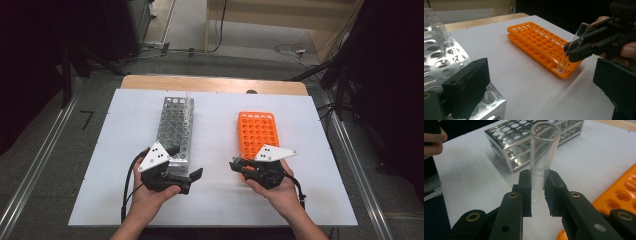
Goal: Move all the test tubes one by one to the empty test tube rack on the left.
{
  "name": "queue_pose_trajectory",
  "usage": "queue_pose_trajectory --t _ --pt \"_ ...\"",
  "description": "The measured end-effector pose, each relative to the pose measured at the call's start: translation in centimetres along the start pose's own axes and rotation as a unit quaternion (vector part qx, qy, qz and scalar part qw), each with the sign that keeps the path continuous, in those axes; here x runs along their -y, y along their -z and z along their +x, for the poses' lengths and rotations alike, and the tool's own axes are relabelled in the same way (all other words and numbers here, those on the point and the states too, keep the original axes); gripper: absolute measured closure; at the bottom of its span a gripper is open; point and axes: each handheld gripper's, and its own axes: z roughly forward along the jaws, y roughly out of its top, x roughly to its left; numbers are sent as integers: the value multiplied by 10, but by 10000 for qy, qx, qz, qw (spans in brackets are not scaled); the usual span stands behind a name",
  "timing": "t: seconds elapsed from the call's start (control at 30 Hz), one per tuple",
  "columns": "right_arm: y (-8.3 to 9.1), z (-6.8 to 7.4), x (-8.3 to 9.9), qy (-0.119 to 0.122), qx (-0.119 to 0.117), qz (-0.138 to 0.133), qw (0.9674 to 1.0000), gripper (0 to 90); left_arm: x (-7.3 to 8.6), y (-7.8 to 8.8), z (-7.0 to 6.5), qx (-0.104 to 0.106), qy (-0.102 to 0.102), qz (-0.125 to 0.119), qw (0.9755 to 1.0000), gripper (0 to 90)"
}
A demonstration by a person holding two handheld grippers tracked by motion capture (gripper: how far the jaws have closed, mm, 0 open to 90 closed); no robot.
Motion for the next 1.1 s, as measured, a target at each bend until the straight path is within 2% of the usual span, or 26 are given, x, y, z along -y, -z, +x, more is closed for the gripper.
queue_pose_trajectory --t 0.27,0.33,0.4,0.5,0.53,0.57,0.6,0.63,0.67,0.93,1.1 --pt "-12 14 1 101 -237 126 9996 740 -1 -7 -10 289 -59 -13 9996 79" --pt "-16 21 0 180 -332 152 9992 740 -1 -10 -13 375 -52 -22 9993 143" --pt "-17 23 0 208 -360 171 9990 740 -2 -14 -17 421 -115 -2 9990 162" --pt "-20 28 0 242 -417 201 9986 740 -2 -19 -24 505 -214 43 9985 251" --pt "-21 30 -1 263 -427 213 9985 740 -2 -21 -26 545 -240 58 9982 308" --pt "-21 30 -1 263 -427 213 9985 740 -1 -23 -28 606 -259 63 9978 308" --pt "-22 33 -1 285 -468 224 9982 740 -1 -24 -29 634 -290 67 9975 368" --pt "-22 33 -1 285 -468 224 9982 740 -1 -25 -30 672 -303 76 9972 368" --pt "-22 36 -2 317 -508 227 9980 741 -1 -26 -31 700 -310 89 9970 434" --pt "-23 44 -5 417 -609 235 9970 740 0 -33 -37 720 -415 150 9964 618" --pt "-23 45 -5 423 -619 258 9968 740 1 -34 -38 729 -445 172 9962 669"
